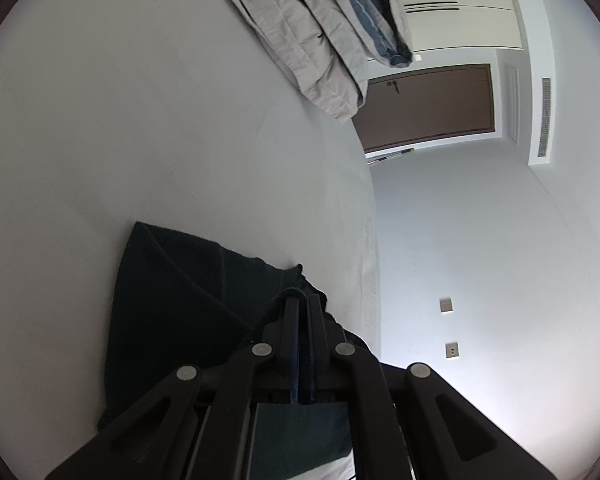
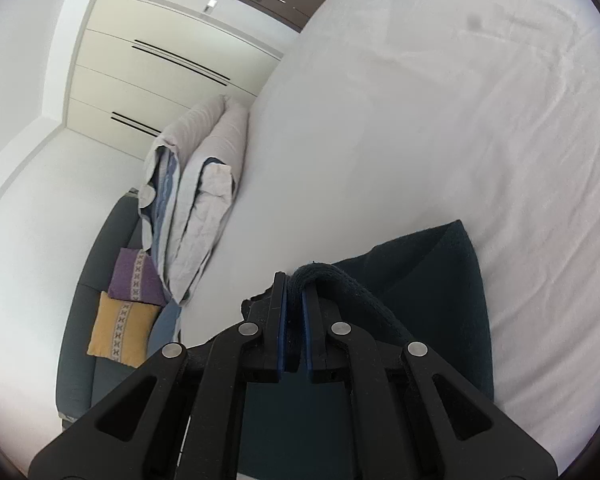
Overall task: Fold small clothes
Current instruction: 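Lift the hem with both grippers and fold it over toward the collar, then lower the folded hem onto the sweater and open both grippers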
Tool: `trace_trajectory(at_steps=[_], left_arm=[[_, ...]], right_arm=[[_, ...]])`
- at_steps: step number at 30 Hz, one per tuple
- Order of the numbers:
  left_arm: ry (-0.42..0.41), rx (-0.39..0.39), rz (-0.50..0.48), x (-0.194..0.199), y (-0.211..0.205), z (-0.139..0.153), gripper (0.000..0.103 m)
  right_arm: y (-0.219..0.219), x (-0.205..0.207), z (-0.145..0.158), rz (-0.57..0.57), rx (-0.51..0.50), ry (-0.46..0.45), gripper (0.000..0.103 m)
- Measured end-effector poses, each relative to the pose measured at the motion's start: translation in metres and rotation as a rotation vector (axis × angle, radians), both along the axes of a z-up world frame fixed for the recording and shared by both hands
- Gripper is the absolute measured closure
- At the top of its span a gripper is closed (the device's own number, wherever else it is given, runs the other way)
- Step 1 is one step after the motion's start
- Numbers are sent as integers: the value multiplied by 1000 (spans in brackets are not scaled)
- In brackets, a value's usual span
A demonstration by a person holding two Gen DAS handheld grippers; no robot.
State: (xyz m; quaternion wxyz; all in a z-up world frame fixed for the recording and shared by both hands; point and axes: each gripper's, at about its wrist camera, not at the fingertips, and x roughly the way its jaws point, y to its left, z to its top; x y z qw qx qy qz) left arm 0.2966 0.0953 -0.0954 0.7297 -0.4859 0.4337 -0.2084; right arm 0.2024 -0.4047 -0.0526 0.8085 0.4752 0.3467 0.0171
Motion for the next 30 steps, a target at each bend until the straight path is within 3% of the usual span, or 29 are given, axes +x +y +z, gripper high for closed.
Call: trace_trajectory(at_steps=[7, 9, 10, 12, 15, 22, 30], left_arm=[[103, 34, 60, 27, 5, -43, 95], [118, 18, 78, 26, 11, -51, 70], [116, 7, 99, 23, 17, -53, 56], [105, 12, 108, 10, 23, -48, 54], [66, 73, 79, -8, 19, -35, 54], [-60, 346, -8, -67, -5, -6, 54], [-74, 494, -84, -105, -24, -24, 55]], right_arm=[[-14, 48, -60, -55, -15, 106, 90], [-15, 48, -66, -67, -22, 112, 57], [-15, 47, -65, -74, -26, 85, 52], [-15, 39, -58, -94, -74, 74, 35], [-5, 25, -44, -80, -140, 73, 35], [52, -24, -16, 108, -437, 99, 39], [83, -90, -23, 217, -572, 139, 59]])
